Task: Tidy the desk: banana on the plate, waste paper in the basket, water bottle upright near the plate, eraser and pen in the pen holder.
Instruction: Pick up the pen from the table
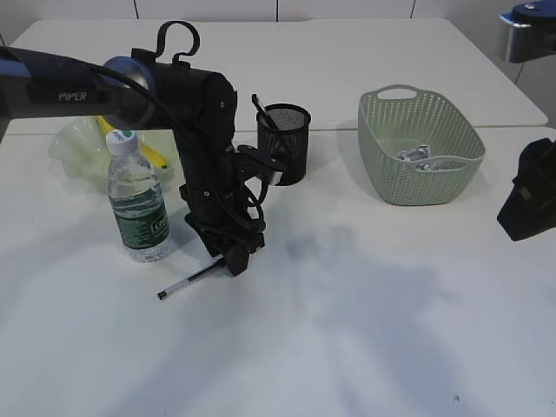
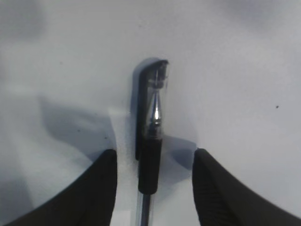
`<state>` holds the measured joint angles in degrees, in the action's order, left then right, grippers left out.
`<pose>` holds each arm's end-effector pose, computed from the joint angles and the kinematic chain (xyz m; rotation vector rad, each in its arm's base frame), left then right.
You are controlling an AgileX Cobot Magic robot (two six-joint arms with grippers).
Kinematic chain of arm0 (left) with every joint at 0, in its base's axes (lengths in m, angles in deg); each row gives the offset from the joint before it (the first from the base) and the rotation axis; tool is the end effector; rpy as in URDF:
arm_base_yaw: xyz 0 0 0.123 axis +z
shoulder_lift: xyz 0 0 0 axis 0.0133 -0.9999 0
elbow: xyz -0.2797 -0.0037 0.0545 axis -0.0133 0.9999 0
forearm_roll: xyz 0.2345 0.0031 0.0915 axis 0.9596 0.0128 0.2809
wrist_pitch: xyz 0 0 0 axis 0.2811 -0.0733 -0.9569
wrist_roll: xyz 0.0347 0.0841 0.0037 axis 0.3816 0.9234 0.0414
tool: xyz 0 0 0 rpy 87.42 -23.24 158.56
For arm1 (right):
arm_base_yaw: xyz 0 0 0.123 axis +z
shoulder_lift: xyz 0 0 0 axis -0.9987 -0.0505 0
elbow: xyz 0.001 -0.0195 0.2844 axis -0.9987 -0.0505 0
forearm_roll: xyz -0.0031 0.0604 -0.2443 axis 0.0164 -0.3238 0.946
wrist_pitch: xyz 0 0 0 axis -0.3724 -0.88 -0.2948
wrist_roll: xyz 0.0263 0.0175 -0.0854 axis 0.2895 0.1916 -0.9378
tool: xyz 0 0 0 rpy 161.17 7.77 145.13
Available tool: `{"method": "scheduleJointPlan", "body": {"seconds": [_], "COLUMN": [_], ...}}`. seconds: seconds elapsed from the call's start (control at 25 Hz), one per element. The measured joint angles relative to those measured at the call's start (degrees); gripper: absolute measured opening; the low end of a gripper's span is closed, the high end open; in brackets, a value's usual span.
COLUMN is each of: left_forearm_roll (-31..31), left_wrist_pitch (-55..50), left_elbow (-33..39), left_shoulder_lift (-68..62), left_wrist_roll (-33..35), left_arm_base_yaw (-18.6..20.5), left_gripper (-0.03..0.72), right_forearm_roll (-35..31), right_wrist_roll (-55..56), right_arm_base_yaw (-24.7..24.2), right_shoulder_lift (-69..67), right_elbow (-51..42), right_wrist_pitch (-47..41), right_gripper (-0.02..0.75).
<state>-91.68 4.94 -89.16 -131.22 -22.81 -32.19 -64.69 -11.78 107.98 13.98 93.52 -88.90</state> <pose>0.3917 -0.2494 0.1177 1.2124 2.8668 -0.1540 0.2160 0.0812 0.3333 -0.5807 2.7533 0.0564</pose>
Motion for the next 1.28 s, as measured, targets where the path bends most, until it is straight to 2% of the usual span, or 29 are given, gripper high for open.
{"method": "scheduleJointPlan", "body": {"seconds": [0.08, 0.28, 0.44, 0.64, 0.92, 1.28], "left_forearm_roll": [0.19, 3.89, 5.36, 3.87, -2.64, -6.11], "left_wrist_pitch": [0.0, 0.0, -0.49, -1.28, 0.64, 15.01], "left_elbow": [0.0, 0.0, -0.02, -0.13, -0.13, -0.13], "left_shoulder_lift": [0.0, 0.0, 0.0, 0.0, 6.28, 17.45], "left_wrist_roll": [0.0, 0.0, 0.0, 0.01, 0.83, 1.57], "left_arm_base_yaw": [0.0, 0.0, 0.0, 0.0, 0.0, 0.0], "left_gripper": [0.338, 0.155, 0.054, 0.047, 0.046, 0.046], "right_forearm_roll": [0.0, 0.0, 0.0, 0.0, 0.0, 0.0], "right_wrist_roll": [0.0, 0.0, 0.0, 0.0, 0.0, 0.0], "right_arm_base_yaw": [0.0, 0.0, 0.0, 0.0, 0.0, 0.0], "right_shoulder_lift": [0.0, 0.0, 0.0, 0.0, 0.0, 0.0], "right_elbow": [0.0, 0.0, 0.0, 0.0, 0.0, 0.0], "right_wrist_pitch": [0.0, 0.0, 0.0, 0.0, 0.1, 0.2], "right_gripper": [0.401, 0.401, 0.401, 0.401, 0.401, 0.401]}}
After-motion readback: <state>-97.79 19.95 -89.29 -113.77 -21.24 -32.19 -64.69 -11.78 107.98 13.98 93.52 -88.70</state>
